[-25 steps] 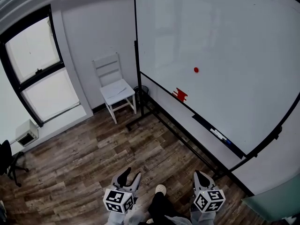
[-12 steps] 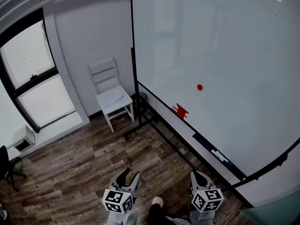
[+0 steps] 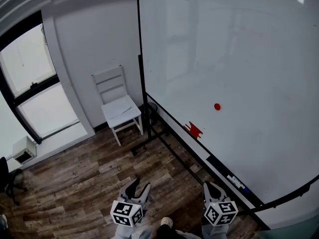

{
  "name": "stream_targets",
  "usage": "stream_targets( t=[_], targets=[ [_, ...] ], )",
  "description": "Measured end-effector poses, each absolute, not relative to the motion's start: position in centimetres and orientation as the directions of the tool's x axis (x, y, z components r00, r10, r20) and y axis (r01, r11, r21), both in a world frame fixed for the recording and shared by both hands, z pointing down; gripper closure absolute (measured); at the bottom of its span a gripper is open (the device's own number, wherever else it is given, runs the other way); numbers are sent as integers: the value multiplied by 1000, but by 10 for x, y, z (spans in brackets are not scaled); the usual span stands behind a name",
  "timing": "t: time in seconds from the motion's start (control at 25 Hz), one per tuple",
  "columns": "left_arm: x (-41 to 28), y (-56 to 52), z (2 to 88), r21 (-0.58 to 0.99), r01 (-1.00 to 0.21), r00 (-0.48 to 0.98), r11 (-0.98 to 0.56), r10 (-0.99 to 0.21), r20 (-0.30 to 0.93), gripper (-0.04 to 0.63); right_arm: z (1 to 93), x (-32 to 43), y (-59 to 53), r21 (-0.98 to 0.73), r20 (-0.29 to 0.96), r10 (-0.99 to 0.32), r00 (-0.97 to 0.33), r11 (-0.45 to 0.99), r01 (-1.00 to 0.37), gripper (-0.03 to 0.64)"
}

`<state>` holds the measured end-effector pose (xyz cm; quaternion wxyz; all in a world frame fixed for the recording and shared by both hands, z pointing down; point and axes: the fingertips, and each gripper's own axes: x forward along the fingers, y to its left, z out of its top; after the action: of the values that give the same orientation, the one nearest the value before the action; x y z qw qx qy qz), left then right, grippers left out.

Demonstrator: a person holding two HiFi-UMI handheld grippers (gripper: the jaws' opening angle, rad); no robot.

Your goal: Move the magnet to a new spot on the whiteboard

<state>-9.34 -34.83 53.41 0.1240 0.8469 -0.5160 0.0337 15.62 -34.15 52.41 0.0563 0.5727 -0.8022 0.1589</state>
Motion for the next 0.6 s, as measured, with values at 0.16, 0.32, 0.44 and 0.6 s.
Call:
stream_targets(
  t=[0.16,0.32,0.44,0.6],
  targets=[
    [-93,-369,535,174,-885,461,-432,-868,188,411,525,157,-364,-195,273,-898,-345,299,-934,589],
    [-93,-390,535,174,-887,455,-427,-872,183,411,520,156,-386,-199,256,-899,-356,312,-929,590],
    [-89,-405,536,174,-887,454,-427,-874,171,411,518,158,-401,-191,246,-900,-361,320,-928,589],
    [-75,-416,536,177,-874,479,-453,-864,153,411,517,159,-408,-186,232,-904,-359,321,-929,589]
  ],
)
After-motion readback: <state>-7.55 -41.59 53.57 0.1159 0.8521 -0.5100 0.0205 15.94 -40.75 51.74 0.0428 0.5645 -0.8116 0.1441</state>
